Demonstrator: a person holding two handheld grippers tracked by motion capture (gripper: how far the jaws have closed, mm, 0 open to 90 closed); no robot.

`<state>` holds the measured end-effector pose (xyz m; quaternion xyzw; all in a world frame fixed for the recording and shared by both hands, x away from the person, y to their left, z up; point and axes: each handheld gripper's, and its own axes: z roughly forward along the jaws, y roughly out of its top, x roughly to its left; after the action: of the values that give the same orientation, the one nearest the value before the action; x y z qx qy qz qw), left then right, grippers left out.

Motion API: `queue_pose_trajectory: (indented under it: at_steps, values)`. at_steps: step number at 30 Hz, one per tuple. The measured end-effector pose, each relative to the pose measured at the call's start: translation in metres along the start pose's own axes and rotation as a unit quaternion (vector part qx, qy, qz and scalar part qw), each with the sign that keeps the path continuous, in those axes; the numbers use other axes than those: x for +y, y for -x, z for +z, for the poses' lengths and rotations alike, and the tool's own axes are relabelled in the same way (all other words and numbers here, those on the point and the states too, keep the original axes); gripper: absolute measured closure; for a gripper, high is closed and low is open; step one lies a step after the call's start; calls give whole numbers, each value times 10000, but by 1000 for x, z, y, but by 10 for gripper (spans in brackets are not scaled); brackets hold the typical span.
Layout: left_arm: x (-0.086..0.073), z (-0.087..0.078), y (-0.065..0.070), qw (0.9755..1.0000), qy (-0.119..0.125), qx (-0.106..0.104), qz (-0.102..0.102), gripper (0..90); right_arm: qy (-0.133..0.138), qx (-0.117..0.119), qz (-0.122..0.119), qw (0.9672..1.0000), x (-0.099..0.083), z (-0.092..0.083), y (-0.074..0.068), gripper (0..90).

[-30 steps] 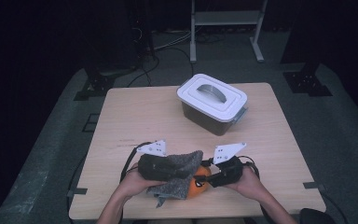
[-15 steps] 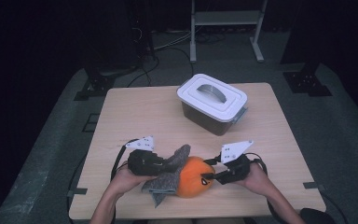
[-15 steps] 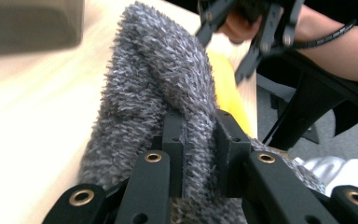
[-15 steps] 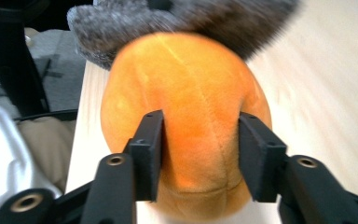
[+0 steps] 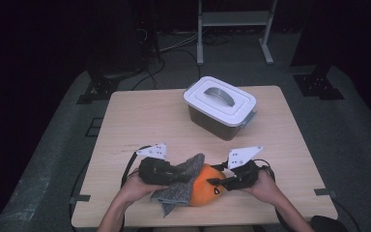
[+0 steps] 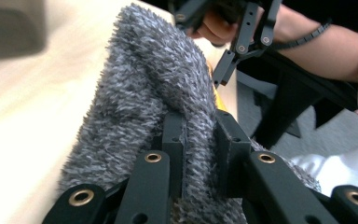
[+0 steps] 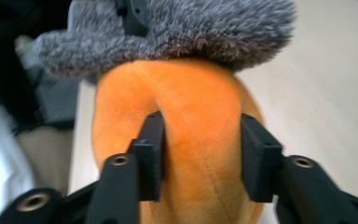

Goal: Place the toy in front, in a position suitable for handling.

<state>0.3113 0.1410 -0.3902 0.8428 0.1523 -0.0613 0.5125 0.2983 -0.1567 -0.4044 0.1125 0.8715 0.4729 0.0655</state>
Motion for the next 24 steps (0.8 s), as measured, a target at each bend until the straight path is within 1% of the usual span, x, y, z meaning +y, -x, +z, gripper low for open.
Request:
queue_pose_trajectory:
  at_steps: [1,2,4,5,6,7,8,10,11,13,14,15,17,18,19,20,22,24]
  values:
    - [2,-4,1,9999,33,101,54,766,122,-133,21,9998,1,0,-2,587]
    - [4,-7,1,9997,91,209,97,765,245,-282,-13,9993,3,1,-4,588]
    - [5,-12,2,9993,208,280,122,765,449,-639,-135,9969,6,4,-9,577]
    - [5,-13,1,9992,214,321,121,765,470,-684,-147,9964,6,5,-10,565]
    - [3,-12,0,9993,154,323,88,765,399,-672,-217,9967,6,8,-10,541]
    - [1,-8,-1,9993,35,354,67,765,206,-580,-283,9977,6,12,-10,515]
    - [-2,-5,-2,9994,-45,331,30,765,124,-506,-306,9982,3,14,-9,479]
    - [-6,-1,-4,9999,-52,121,-55,765,30,-183,-102,9998,1,13,-4,377]
    - [-7,1,-4,9999,-68,68,-58,765,-57,4,26,10000,1,11,-1,359]
    - [-5,4,-2,9999,-136,-61,-38,764,87,169,271,9995,1,0,5,332]
    - [-5,6,0,9998,-162,-147,-14,763,127,254,355,9990,1,-4,8,314]
    - [-5,9,1,9996,-185,-221,8,763,121,274,430,9986,1,-6,10,284]
    - [-4,14,3,9990,-247,-357,40,763,-40,339,522,9981,-2,-2,12,253]
    - [-3,16,4,9989,-303,-363,61,762,-147,370,522,9978,-4,4,11,236]
    - [-3,17,5,9988,-347,-353,62,761,-187,369,525,9978,-7,10,8,240]
    - [-4,17,4,9986,-377,-361,65,760,-213,334,533,9978,-9,13,6,289]
    - [-5,15,2,9989,-318,-341,12,761,-244,324,529,9978,-10,13,5,382]
    - [-5,13,1,9990,-322,-306,18,761,-271,343,543,9976,-10,10,6,427]
